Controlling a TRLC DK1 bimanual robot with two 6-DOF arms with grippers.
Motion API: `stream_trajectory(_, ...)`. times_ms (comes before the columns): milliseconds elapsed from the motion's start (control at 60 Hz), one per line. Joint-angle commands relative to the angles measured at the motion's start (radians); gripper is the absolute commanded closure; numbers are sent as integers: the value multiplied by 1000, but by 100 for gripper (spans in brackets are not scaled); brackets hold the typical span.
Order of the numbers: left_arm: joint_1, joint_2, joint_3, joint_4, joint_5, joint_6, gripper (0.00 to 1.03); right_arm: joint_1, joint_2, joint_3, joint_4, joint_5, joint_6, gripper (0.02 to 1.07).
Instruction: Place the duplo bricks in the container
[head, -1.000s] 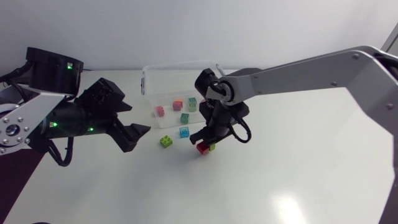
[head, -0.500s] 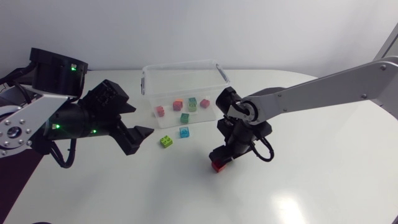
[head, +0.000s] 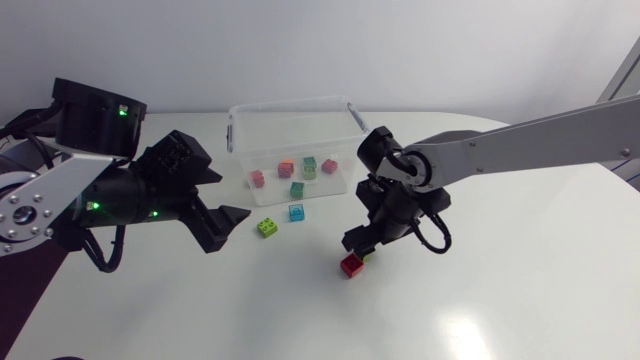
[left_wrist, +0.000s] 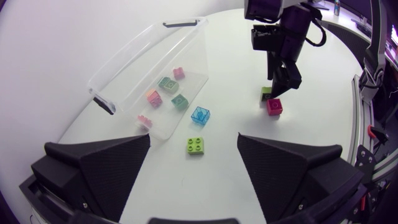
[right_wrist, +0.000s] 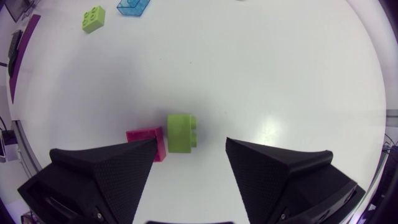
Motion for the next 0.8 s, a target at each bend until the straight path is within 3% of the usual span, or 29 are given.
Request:
stream_trajectory(0,-4,-1,-16,-7,-3,12,6,-4,52,28,8,-4,-10,26)
stream_trajectory(83,-7,-1,-26,-10,-3,12,6,-4,82,36,15,-4,-5,30)
stream_trajectory(283,-15,3,-32,-9,-3,13,6,-8,120,51,43,-4,-5,61)
stream_trajectory(350,-18,17,-36,-9,-3,15,6,-8,121,54,43,-4,-5,76)
stream_trajectory(783,-16,315,-50,134,-3,63,6,-14,-17,179,-67,4,1,77)
